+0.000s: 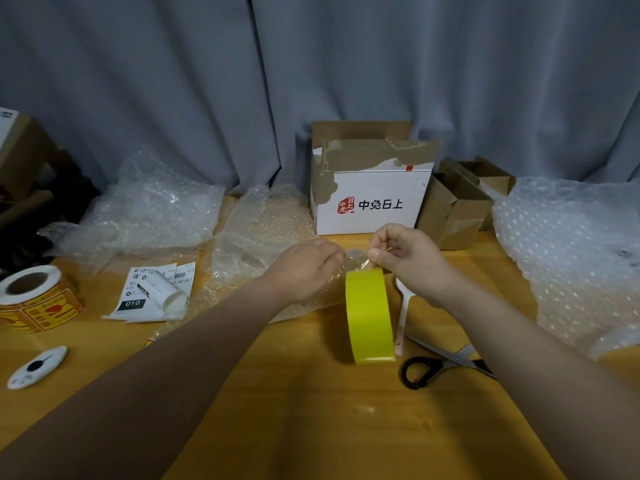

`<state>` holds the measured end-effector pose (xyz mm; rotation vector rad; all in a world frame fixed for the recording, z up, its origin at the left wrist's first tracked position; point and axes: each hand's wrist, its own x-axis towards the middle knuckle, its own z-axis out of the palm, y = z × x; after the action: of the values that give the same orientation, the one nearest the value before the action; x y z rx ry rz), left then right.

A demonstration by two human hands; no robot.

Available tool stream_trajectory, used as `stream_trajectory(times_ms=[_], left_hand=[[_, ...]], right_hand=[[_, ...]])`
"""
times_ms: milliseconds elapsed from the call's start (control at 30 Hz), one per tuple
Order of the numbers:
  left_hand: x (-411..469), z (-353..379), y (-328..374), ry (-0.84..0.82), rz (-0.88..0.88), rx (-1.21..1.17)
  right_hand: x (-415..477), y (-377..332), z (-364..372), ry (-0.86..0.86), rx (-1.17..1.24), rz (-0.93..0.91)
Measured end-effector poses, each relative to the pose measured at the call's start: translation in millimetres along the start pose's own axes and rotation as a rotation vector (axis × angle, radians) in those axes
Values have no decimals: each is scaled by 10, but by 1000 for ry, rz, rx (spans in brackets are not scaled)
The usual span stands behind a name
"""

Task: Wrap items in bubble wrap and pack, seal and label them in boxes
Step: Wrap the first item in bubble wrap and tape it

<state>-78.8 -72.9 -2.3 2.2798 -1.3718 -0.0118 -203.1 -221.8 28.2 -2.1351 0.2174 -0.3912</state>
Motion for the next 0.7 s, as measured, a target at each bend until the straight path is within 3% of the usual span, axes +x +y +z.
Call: stream_trajectory(times_ms=[433,567,700], left_hand=[[-125,-7,38,24,93,89],[-82,-128,168,-68,-11,-40],[-6,-257,288,-100,-228,-332]], right_hand=[[-14,190,-61,-156,125,60],[128,107,-20,-179,127,104],[236,35,32,-189,102,133]])
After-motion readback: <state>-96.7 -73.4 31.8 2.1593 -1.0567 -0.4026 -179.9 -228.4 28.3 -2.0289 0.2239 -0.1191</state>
